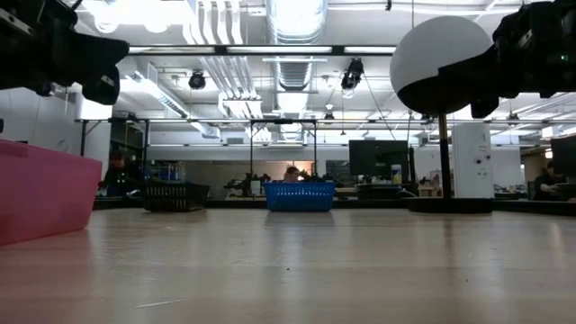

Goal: Pick and place items into bin
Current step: Return to Home Position

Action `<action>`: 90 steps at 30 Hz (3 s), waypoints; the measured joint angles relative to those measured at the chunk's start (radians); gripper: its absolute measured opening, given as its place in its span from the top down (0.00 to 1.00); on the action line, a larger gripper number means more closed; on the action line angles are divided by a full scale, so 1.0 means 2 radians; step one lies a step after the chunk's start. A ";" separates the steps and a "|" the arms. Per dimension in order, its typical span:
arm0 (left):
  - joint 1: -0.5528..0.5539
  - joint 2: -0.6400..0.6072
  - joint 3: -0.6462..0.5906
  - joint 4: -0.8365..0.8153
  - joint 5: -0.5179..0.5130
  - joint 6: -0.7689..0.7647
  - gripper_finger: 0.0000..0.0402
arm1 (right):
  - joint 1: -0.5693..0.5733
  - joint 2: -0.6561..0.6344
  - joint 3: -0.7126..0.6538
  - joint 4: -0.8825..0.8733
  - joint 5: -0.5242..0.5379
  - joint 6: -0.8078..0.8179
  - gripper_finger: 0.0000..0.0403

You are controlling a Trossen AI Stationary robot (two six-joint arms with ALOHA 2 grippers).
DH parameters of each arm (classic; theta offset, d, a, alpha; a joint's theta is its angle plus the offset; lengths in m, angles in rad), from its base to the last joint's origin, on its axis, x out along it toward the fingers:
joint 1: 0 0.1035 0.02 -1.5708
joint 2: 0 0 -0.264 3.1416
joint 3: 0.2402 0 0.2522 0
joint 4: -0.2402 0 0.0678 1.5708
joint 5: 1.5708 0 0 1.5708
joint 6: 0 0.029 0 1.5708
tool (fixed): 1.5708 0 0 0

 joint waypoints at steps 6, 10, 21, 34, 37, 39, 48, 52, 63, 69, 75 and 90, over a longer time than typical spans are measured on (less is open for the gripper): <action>0.000 -0.001 0.000 -0.006 -0.005 0.001 1.00 | 0.000 0.000 0.000 -0.005 -0.002 -0.013 0.98; 0.000 -0.001 0.000 -0.007 -0.005 0.001 1.00 | 0.000 0.000 0.000 -0.006 -0.009 -0.017 0.98; 0.000 -0.002 -0.001 -0.027 -0.005 -0.018 1.00 | 0.000 -0.042 0.000 -0.019 -0.083 -0.008 0.98; 0.000 -0.002 -0.001 -0.048 0.003 -0.047 1.00 | 0.001 -0.128 0.000 -0.116 -0.048 0.019 0.98; 0.000 -0.001 -0.001 -0.047 0.003 -0.047 1.00 | 0.001 -0.132 0.000 -0.115 -0.044 0.015 0.98; 0.000 -0.002 -0.002 -0.047 0.003 -0.047 1.00 | 0.001 -0.132 0.000 -0.112 -0.030 0.010 0.98; 0.000 -0.002 -0.002 -0.047 0.003 -0.051 1.00 | 0.001 -0.131 0.000 -0.096 0.008 0.015 0.98; 0.000 0.003 -0.002 -0.048 0.003 -0.051 1.00 | 0.001 -0.128 0.000 -0.109 0.008 0.015 0.98; 0.000 0.013 -0.002 -0.047 0.003 -0.051 1.00 | 0.001 -0.127 0.000 -0.123 0.004 -0.021 0.98; 0.000 0.012 -0.002 -0.048 0.003 -0.051 1.00 | 0.001 -0.127 0.000 -0.124 0.004 -0.020 0.98; 0.000 0.013 -0.002 -0.047 0.003 -0.051 1.00 | 0.001 -0.127 0.000 -0.124 0.004 -0.019 0.98; 0.000 0.013 -0.002 -0.048 0.003 -0.051 1.00 | 0.001 -0.127 0.000 -0.124 0.003 -0.019 0.98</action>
